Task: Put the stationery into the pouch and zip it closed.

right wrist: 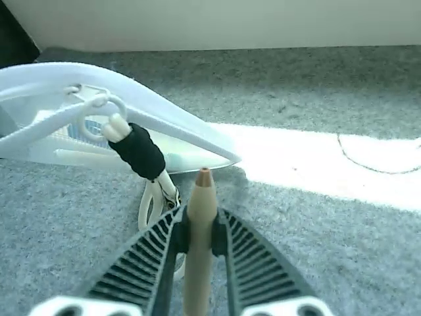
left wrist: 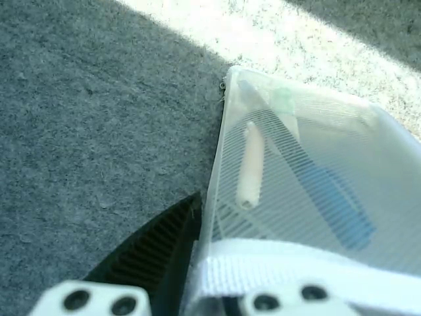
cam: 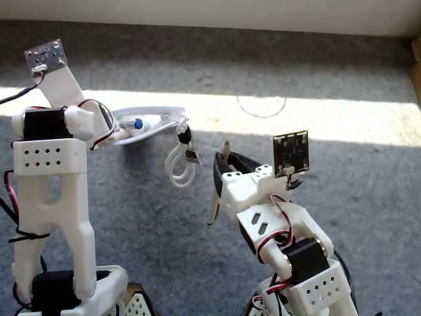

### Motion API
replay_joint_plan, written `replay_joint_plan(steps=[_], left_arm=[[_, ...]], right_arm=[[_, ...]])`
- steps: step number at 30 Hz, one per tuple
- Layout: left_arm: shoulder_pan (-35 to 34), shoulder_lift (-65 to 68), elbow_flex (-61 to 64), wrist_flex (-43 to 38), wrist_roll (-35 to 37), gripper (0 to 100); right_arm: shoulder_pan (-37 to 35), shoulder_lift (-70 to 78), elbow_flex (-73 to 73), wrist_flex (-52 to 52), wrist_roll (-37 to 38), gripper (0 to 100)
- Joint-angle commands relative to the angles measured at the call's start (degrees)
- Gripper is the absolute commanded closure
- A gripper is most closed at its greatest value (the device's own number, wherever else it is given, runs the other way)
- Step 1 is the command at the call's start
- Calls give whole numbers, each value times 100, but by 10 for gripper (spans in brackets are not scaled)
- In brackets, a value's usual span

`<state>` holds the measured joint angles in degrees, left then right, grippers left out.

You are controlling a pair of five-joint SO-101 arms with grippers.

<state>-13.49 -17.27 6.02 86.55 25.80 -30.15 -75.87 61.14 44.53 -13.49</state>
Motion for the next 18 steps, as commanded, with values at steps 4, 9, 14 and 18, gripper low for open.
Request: replay_joint_plan(steps=[4,9,14,18], left_arm=[[-84,110,48,-79,-62,965],[-84,110,48,-79,-62,965],[-84,110,48,-79,-62,965],[-84,110,48,-79,-62,965]], right_arm=[[13,-110,-664,-251,70,993],[13,-92,-1182,-251,70,993],[4,-84,-1701,-426,70,993],[-321,-84,-1807,-1086,70,993]])
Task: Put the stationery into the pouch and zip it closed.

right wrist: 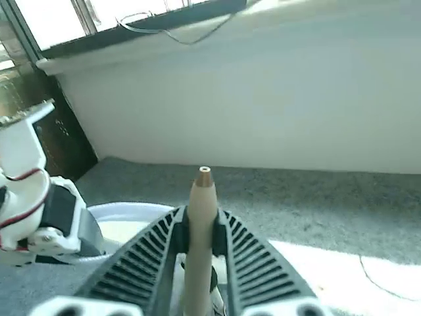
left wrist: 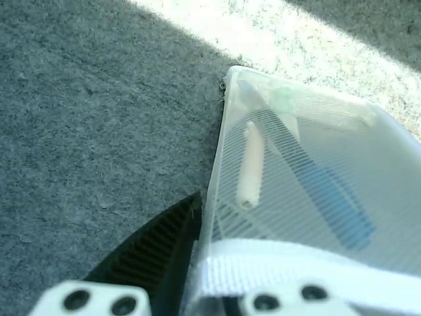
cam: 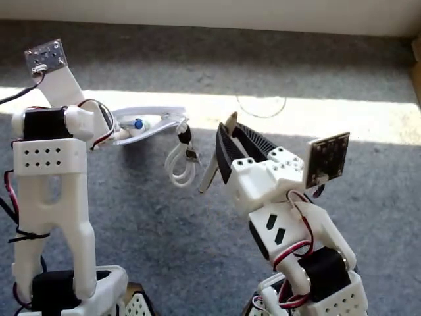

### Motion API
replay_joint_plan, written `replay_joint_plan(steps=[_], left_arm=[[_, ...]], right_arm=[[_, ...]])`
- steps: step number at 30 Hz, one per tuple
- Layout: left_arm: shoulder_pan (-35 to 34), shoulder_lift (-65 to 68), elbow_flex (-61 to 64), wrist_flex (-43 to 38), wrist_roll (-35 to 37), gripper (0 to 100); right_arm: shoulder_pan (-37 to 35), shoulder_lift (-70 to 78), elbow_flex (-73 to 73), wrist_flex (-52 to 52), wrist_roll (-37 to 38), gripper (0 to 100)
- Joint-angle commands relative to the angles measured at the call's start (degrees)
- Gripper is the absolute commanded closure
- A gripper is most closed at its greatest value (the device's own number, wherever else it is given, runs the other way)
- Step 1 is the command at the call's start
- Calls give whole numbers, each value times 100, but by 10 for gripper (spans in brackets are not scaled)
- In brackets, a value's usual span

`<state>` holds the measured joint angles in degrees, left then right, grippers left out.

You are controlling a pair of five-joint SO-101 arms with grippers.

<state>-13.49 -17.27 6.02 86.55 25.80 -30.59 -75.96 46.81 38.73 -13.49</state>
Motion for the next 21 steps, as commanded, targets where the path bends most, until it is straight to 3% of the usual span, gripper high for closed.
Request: replay_joint_plan(steps=[1,6,11,21], left_arm=[[-84,110,48,-79,-62,965],[-84,110,48,-79,-62,965],[-84,110,48,-79,-62,965],[-84,110,48,-79,-62,965]], right_arm=[[-409,-75,-374,-655,70,993],[-954,-75,-374,-1437,141,993],[-1297,-75,-356,-2018,914,993],[-1437,-48,-356,-3240,993,993]])
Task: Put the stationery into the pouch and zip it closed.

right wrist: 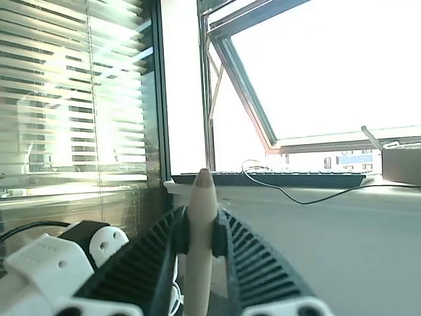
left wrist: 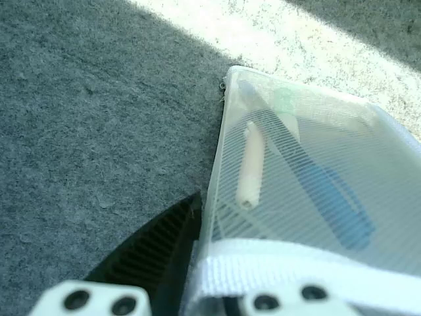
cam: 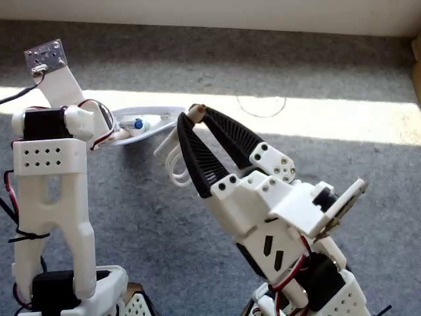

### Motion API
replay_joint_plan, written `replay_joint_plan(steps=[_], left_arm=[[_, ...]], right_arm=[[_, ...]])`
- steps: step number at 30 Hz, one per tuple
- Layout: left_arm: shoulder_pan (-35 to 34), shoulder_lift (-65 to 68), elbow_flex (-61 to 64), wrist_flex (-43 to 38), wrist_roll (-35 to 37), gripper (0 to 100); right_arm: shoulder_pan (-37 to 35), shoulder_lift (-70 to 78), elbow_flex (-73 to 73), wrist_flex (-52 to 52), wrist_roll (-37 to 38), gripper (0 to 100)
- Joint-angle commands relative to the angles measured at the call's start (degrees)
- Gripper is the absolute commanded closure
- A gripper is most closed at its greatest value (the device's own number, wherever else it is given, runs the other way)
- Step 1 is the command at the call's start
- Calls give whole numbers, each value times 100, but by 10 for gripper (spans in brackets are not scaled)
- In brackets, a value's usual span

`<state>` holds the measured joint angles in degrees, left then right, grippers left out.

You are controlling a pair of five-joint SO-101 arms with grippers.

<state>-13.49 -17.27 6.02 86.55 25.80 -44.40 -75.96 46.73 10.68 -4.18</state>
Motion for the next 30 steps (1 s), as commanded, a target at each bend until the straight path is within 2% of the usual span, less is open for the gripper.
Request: replay_joint_plan(steps=[1,11,17,23,30], left_arm=[[-84,110,48,-79,-62,965],[-84,110,48,-88,-62,965],[-84,110,48,-97,-62,965],[-84,101,338,-563,-62,965],[-92,92,338,-563,-62,965]], right_arm=[[-57,-48,-347,-541,62,993],[-40,1305,-418,-1622,70,993],[-66,1877,-356,-2545,1029,993],[-66,2123,-286,-2651,1292,993],[-48,2123,-13,-2642,1310,993]])
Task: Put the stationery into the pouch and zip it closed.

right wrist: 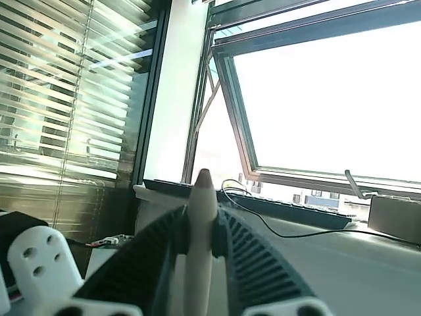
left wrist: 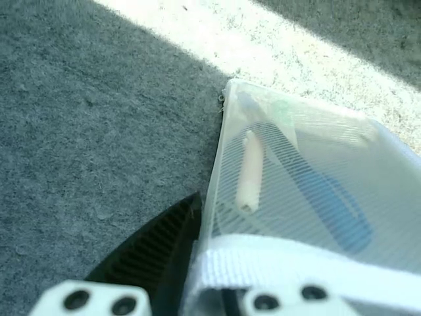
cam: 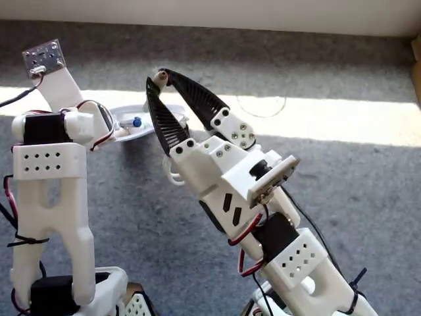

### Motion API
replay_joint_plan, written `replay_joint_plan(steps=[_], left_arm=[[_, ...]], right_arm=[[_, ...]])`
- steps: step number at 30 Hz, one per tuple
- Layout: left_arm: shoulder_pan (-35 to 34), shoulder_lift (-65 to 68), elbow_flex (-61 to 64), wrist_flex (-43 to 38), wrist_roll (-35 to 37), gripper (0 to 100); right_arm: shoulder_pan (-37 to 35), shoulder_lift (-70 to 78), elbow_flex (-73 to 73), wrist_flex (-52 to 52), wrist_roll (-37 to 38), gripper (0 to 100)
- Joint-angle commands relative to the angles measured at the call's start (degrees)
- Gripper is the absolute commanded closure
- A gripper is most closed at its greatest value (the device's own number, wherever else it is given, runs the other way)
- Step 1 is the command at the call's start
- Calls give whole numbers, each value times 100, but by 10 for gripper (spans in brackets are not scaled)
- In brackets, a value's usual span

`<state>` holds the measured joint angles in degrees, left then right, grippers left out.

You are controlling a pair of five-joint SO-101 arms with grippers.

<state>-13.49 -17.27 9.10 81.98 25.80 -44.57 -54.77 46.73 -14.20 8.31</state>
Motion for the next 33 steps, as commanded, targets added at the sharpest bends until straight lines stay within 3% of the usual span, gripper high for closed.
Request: replay_joint_plan(steps=[1,9,16,26,33], left_arm=[[-92,92,31,-105,-62,965],[-92,92,22,-114,-62,965],[-92,92,31,-123,-62,965],[-92,92,31,-132,-62,965],[-92,92,31,-132,-62,965]], right_arm=[[-31,4,-4,-145,62,993],[-40,13,154,980,97,993],[-48,13,154,1314,1125,993],[-57,-22,145,1886,1178,991],[-48,-31,154,1895,1152,846]])
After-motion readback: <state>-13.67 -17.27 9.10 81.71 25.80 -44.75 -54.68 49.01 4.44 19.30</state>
